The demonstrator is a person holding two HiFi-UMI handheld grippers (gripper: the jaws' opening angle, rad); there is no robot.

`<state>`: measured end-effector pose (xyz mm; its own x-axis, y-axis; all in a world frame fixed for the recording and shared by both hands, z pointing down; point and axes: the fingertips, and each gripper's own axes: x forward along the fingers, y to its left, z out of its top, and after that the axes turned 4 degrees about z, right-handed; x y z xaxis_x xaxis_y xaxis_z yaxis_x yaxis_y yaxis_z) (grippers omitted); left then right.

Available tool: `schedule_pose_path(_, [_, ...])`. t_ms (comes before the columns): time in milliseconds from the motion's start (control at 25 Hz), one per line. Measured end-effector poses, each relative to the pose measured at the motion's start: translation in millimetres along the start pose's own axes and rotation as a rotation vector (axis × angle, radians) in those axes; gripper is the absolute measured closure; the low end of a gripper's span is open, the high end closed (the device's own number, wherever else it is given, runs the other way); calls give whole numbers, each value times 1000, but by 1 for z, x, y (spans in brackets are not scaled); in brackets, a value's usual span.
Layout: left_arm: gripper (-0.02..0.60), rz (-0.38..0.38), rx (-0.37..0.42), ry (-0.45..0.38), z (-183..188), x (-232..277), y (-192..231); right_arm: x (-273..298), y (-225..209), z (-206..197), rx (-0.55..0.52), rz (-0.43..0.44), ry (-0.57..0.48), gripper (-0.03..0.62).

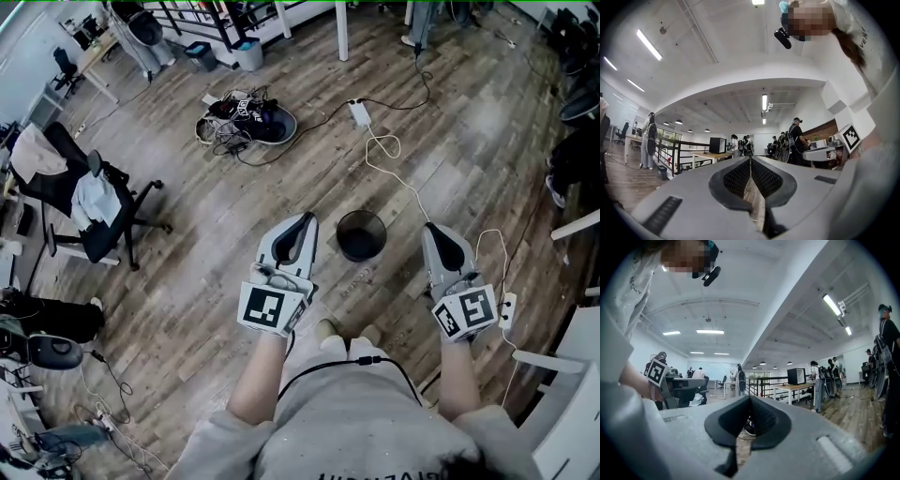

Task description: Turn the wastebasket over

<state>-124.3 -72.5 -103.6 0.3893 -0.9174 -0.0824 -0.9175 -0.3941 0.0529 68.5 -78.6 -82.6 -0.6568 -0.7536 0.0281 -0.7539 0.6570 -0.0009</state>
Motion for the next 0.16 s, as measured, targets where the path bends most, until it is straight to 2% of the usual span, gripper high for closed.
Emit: schedule_pose_path(160, [575,-11,-19,-9,6,1,-6,-3,-4,9,-10,-21,-24,594])
